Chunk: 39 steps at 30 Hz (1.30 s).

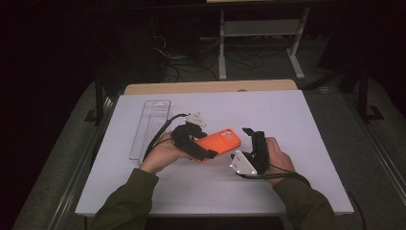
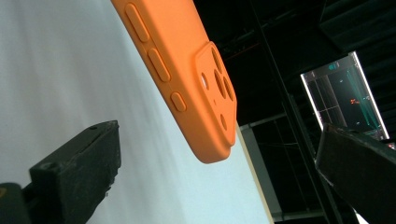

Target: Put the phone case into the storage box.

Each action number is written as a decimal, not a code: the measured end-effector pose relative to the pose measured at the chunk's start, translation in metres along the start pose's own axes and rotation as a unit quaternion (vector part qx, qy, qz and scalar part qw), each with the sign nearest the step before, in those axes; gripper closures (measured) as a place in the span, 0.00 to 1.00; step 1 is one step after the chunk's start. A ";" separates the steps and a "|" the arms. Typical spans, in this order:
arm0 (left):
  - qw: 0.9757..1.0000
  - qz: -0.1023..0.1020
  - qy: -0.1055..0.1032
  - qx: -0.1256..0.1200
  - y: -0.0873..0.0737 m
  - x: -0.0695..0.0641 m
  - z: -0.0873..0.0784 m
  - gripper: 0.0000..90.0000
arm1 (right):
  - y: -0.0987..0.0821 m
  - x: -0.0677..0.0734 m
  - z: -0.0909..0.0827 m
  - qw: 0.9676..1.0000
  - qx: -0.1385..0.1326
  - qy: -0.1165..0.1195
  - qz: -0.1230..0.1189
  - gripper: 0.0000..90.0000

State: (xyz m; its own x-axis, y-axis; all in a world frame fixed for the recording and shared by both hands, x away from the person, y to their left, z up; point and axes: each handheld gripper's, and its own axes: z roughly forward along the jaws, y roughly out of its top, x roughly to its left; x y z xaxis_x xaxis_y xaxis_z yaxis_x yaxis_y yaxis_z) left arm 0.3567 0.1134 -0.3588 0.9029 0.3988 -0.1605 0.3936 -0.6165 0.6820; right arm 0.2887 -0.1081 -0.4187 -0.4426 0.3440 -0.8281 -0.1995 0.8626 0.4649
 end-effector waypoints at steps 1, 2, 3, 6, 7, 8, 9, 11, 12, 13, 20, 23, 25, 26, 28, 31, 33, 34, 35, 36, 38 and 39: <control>1.000 0.004 0.001 0.000 0.000 0.000 0.000 0.18 | 0.000 0.000 0.000 1.000 0.000 -0.001 -0.002 0.00; 1.000 0.004 0.000 0.000 0.000 0.000 0.000 0.18 | 0.000 0.000 0.000 1.000 -0.001 -0.003 -0.003 0.00; 1.000 0.004 0.000 0.000 0.000 0.000 0.000 0.18 | 0.001 0.000 -0.001 1.000 -0.001 -0.005 -0.007 0.00; 1.000 0.001 -0.001 0.001 0.000 0.000 0.000 0.18 | 0.001 0.000 -0.001 1.000 -0.007 -0.009 -0.025 0.00; 1.000 0.000 0.000 0.000 0.000 0.000 0.001 0.18 | 0.002 0.001 -0.001 0.999 -0.007 -0.011 -0.030 0.00; 1.000 0.000 0.000 0.000 0.000 0.000 0.001 0.18 | 0.003 0.001 -0.001 0.999 -0.008 -0.010 -0.035 0.00; 1.000 0.001 0.000 -0.001 0.000 0.000 0.001 0.18 | 0.003 0.002 -0.001 0.999 -0.008 -0.010 -0.037 0.00; 1.000 0.001 0.000 -0.001 0.000 -0.001 0.001 0.18 | 0.004 0.003 -0.001 0.999 -0.008 -0.012 -0.042 0.00; 1.000 0.000 0.000 -0.002 0.000 -0.001 0.001 0.18 | 0.004 0.005 -0.002 0.999 -0.003 -0.013 -0.038 0.00; 1.000 0.000 0.000 -0.001 0.000 -0.001 0.001 0.18 | 0.004 0.006 -0.002 0.999 -0.001 -0.012 -0.036 0.00; 1.000 0.003 0.001 0.001 0.000 0.000 0.002 0.18 | 0.009 0.008 -0.002 0.997 -0.012 -0.028 -0.066 0.00; 1.000 0.001 0.001 0.003 -0.001 0.000 0.002 0.18 | 0.010 0.012 -0.002 0.998 -0.006 -0.027 -0.062 0.00; 1.000 0.001 -0.001 0.003 -0.001 0.000 0.003 0.18 | 0.011 0.012 -0.002 0.997 -0.009 -0.035 -0.072 0.00; 1.000 0.002 -0.001 0.003 -0.001 0.000 0.003 0.18 | 0.012 0.012 -0.003 0.997 -0.009 -0.040 -0.072 0.00; 1.000 0.002 -0.002 0.003 -0.001 -0.001 0.003 0.18 | 0.014 0.013 -0.003 0.996 -0.012 -0.047 -0.077 0.00; 1.000 0.002 -0.002 0.004 -0.001 -0.001 0.004 0.18 | 0.015 0.014 -0.004 0.994 -0.017 -0.055 -0.098 0.00; 1.000 0.005 0.001 0.005 0.000 -0.001 0.003 0.18 | 0.016 0.016 -0.004 0.993 -0.021 -0.056 -0.098 0.00; 1.000 0.004 0.000 0.006 0.000 -0.001 0.004 0.18 | 0.017 0.016 -0.004 0.993 -0.021 -0.057 -0.100 0.00; 1.000 0.005 0.000 0.006 0.000 -0.001 0.004 0.18 | 0.018 0.017 -0.004 0.993 -0.024 -0.057 -0.103 0.00; 1.000 0.003 -0.001 0.007 0.000 -0.001 0.004 0.18 | 0.018 0.018 -0.003 0.993 -0.023 -0.056 -0.104 0.00; 1.000 0.003 -0.001 0.007 0.000 -0.001 0.005 0.18 | 0.019 0.019 -0.003 0.992 -0.026 -0.060 -0.112 0.00; 1.000 0.006 0.000 0.010 0.000 -0.001 0.005 0.18 | 0.019 0.019 -0.003 0.991 -0.027 -0.061 -0.113 0.00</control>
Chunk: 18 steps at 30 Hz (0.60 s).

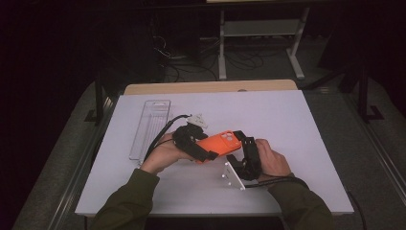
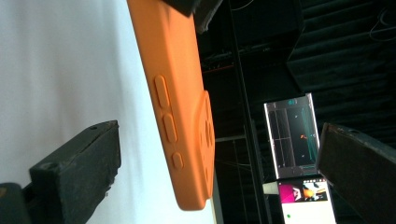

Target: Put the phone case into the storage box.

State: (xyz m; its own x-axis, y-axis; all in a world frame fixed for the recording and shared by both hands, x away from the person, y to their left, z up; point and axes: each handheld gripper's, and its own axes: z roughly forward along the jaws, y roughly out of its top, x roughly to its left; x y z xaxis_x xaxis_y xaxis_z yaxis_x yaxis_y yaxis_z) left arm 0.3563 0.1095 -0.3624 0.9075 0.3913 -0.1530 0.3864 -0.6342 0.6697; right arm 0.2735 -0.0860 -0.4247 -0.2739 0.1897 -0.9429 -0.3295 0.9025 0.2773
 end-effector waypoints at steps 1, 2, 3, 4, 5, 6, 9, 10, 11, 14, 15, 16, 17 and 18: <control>1.000 -0.001 0.000 -0.001 0.000 0.000 0.000 0.18 | 0.001 0.000 0.000 1.000 -0.002 -0.003 -0.006 0.00; 1.000 0.000 0.000 -0.001 0.000 0.000 0.000 0.18 | 0.001 0.001 0.000 1.000 -0.002 -0.002 -0.008 0.00; 1.000 -0.001 0.000 -0.001 0.000 -0.001 0.001 0.18 | 0.003 0.002 0.000 1.000 -0.003 -0.002 -0.008 0.00; 1.000 -0.001 0.000 -0.001 0.000 -0.001 0.001 0.18 | 0.003 0.002 0.000 1.000 -0.006 -0.003 -0.013 0.00; 1.000 -0.001 -0.001 -0.001 0.000 -0.001 0.001 0.18 | 0.004 0.003 0.000 1.000 -0.008 -0.005 -0.014 0.00; 1.000 0.000 -0.001 -0.001 0.000 -0.001 0.001 0.18 | 0.005 0.004 0.000 1.000 -0.009 -0.007 -0.015 0.00; 1.000 0.002 -0.002 0.000 0.000 -0.001 0.001 0.18 | 0.008 0.005 -0.001 1.000 -0.014 -0.007 -0.023 0.00; 1.000 0.002 -0.002 0.000 0.000 -0.001 0.001 0.18 | 0.009 0.006 -0.001 1.000 -0.015 -0.008 -0.021 0.00; 1.000 0.002 -0.001 -0.001 0.000 -0.001 0.001 0.18 | 0.010 0.007 -0.001 1.000 -0.016 -0.008 -0.025 0.00; 1.000 0.001 -0.003 -0.001 0.000 -0.001 0.001 0.18 | 0.012 0.008 -0.001 0.999 -0.020 -0.011 -0.030 0.00; 1.000 0.001 -0.003 -0.001 0.000 -0.001 0.001 0.18 | 0.013 0.008 -0.001 0.999 -0.021 -0.011 -0.031 0.00; 1.000 0.001 -0.003 -0.001 0.000 -0.001 0.001 0.18 | 0.013 0.009 -0.001 0.999 -0.020 -0.011 -0.031 0.00; 1.000 0.000 -0.002 -0.001 0.000 -0.002 0.002 0.18 | 0.014 0.009 -0.001 0.999 -0.022 -0.012 -0.033 0.00; 1.000 0.002 -0.001 0.000 0.001 -0.002 0.002 0.18 | 0.014 0.010 -0.001 0.999 -0.024 -0.013 -0.035 0.00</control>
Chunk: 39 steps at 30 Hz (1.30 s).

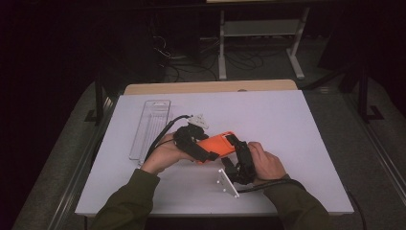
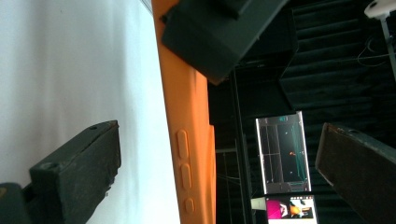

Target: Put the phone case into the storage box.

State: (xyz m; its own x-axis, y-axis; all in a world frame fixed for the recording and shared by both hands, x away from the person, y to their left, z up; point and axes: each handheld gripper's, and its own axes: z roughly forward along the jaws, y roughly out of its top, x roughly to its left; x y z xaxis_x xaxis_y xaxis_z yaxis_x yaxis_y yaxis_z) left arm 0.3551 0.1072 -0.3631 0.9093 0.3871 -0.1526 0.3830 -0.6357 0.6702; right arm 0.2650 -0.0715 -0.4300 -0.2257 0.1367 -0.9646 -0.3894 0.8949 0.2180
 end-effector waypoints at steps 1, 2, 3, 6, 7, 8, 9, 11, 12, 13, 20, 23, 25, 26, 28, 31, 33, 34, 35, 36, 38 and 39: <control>1.000 0.001 0.000 0.002 0.000 0.000 0.000 0.18 | 0.001 0.000 0.000 1.000 0.000 -0.001 -0.003 0.00; 1.000 0.002 -0.001 0.003 0.000 0.000 0.000 0.18 | 0.001 0.001 0.000 1.000 -0.002 0.000 -0.006 0.00; 1.000 0.000 -0.001 0.002 0.000 -0.001 0.001 0.18 | 0.002 0.001 0.001 1.000 -0.003 0.000 -0.007 0.00; 1.000 0.005 -0.001 0.006 0.001 -0.002 0.001 0.18 | 0.004 0.003 0.001 1.000 -0.004 -0.001 -0.011 0.00; 1.000 0.006 -0.001 0.007 0.001 -0.002 0.001 0.18 | 0.004 0.003 0.001 1.000 -0.005 -0.001 -0.011 0.00; 1.000 0.004 -0.001 0.005 0.001 -0.002 0.001 0.18 | 0.005 0.004 0.001 1.000 -0.005 -0.001 -0.012 0.00; 1.000 0.004 -0.002 0.005 0.001 -0.003 0.001 0.18 | 0.005 0.004 0.001 1.000 -0.004 -0.001 -0.008 0.00; 1.000 0.007 -0.002 0.004 0.001 -0.003 0.002 0.18 | 0.005 0.005 0.002 1.000 -0.006 -0.002 -0.016 0.00; 1.000 0.007 -0.003 0.003 0.001 -0.003 0.002 0.18 | 0.005 0.005 0.002 1.000 -0.006 -0.003 -0.016 0.00; 1.000 0.007 -0.003 0.004 0.001 -0.003 0.002 0.18 | 0.006 0.005 0.002 1.000 -0.002 -0.003 -0.017 0.03; 1.000 0.007 -0.004 0.005 0.001 -0.004 0.003 0.18 | 0.006 0.006 0.002 1.000 0.007 -0.006 -0.016 0.07; 1.000 0.006 -0.004 0.002 0.001 -0.004 0.003 0.18 | 0.007 0.007 0.002 1.000 0.007 -0.008 -0.021 0.12; 1.000 0.006 -0.005 0.002 0.001 -0.004 0.003 0.18 | 0.008 0.008 0.002 1.000 0.009 -0.007 -0.024 0.14; 1.000 0.005 -0.005 0.002 0.001 -0.004 0.004 0.18 | 0.009 0.008 0.002 1.000 0.010 -0.008 -0.024 0.15; 1.000 0.007 -0.004 0.006 0.001 -0.004 0.003 0.18 | 0.009 0.008 0.002 1.000 0.012 -0.006 -0.023 0.16; 1.000 0.006 -0.005 0.003 0.001 -0.004 0.004 0.18 | 0.010 0.008 0.001 1.000 0.015 0.006 -0.024 0.23; 1.000 0.006 -0.005 0.003 0.001 -0.005 0.004 0.18 | 0.010 0.008 0.001 1.000 0.015 0.006 -0.025 0.25; 1.000 0.007 -0.006 0.005 0.001 -0.005 0.004 0.18 | 0.010 0.009 0.001 1.000 0.015 0.006 -0.025 0.25; 1.000 0.007 -0.005 0.006 0.001 -0.005 0.003 0.18 | 0.010 0.009 0.001 1.000 0.014 0.008 -0.024 0.27; 1.000 0.007 -0.005 0.004 0.001 -0.005 0.004 0.18 | 0.010 0.009 0.001 1.000 0.013 0.010 -0.025 0.29; 1.000 0.007 -0.005 0.004 0.001 -0.005 0.004 0.18 | 0.010 0.010 0.001 1.000 0.013 0.013 -0.025 0.31; 1.000 0.005 -0.005 0.004 0.001 -0.005 0.004 0.18 | 0.010 0.010 0.001 1.000 0.012 0.014 -0.025 0.34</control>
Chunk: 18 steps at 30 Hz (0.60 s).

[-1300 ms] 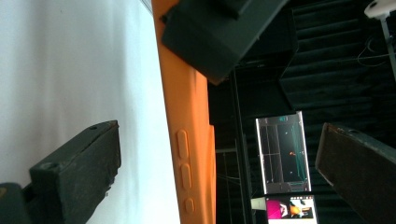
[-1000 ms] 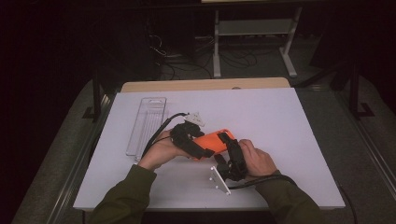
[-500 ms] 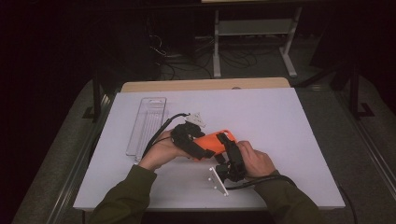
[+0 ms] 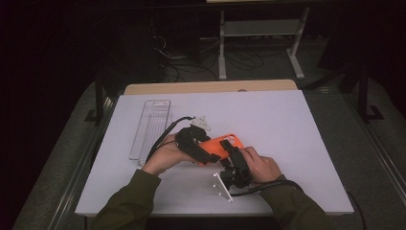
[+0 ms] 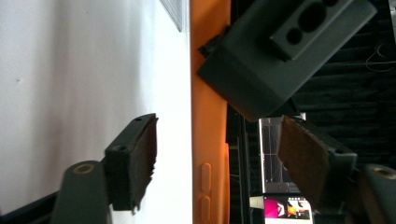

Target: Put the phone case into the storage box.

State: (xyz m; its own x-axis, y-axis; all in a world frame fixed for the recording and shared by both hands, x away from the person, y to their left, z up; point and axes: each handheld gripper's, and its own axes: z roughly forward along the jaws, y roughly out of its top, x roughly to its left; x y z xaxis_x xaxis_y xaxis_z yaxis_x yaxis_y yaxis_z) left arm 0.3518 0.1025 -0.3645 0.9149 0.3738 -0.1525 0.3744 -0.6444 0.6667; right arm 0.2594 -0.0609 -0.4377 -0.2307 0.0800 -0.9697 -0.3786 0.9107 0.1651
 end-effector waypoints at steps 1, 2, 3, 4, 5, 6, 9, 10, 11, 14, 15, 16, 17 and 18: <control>1.000 0.001 0.000 0.001 0.000 0.000 0.000 0.18 | 0.000 0.000 0.000 1.000 -0.002 -0.003 0.002 0.38; 1.000 0.001 0.000 0.001 0.000 0.000 0.000 0.18 | 0.000 0.001 0.000 1.000 -0.003 -0.005 0.002 0.40; 1.000 0.000 0.000 -0.001 0.000 0.000 0.000 0.18 | 0.000 0.001 0.000 1.000 -0.003 -0.007 0.001 0.43; 1.000 0.001 -0.001 0.000 0.000 0.000 -0.001 0.18 | 0.000 0.001 0.000 1.000 -0.002 -0.009 0.002 0.45; 1.000 0.001 -0.001 0.000 0.000 0.000 -0.001 0.18 | -0.001 0.001 -0.001 1.000 -0.002 -0.010 0.002 0.47; 1.000 0.002 -0.001 0.000 0.000 0.000 -0.001 0.18 | -0.001 0.002 -0.001 1.000 -0.002 -0.009 0.001 0.48; 1.000 0.002 -0.001 0.001 0.000 0.000 -0.001 0.18 | -0.001 0.002 0.000 1.000 0.000 -0.002 0.000 0.53; 1.000 0.001 -0.001 0.000 0.000 0.000 -0.001 0.18 | -0.001 0.003 0.000 1.000 -0.001 -0.003 -0.001 0.54; 1.000 0.002 -0.001 0.001 0.000 0.000 -0.001 0.18 | -0.001 0.003 0.000 1.000 -0.001 -0.003 -0.001 0.55; 1.000 0.001 -0.001 0.000 0.000 0.000 -0.001 0.18 | 0.000 0.003 -0.001 1.000 -0.003 -0.004 -0.005 0.58; 1.000 0.001 -0.001 0.001 0.000 0.000 -0.001 0.18 | 0.000 0.003 -0.001 1.000 -0.003 -0.003 -0.005 0.59; 1.000 0.002 -0.001 0.002 0.000 0.000 -0.001 0.18 | 0.000 0.003 -0.001 1.000 -0.002 -0.002 -0.006 0.60; 1.000 0.002 -0.001 0.002 0.000 0.000 -0.001 0.18 | 0.000 0.003 -0.001 1.000 -0.002 -0.001 -0.007 0.60; 1.000 0.003 -0.001 0.002 0.000 0.000 -0.001 0.18 | 0.000 0.004 -0.001 1.000 -0.002 0.000 -0.007 0.61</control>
State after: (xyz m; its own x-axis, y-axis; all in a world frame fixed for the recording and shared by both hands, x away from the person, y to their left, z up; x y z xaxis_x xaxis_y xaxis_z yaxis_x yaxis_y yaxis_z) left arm 0.3520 0.1034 -0.3634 0.9172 0.3693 -0.1495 0.3697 -0.6491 0.6648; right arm 0.2582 -0.0611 -0.4411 -0.2251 0.0670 -0.9720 -0.3851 0.9103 0.1519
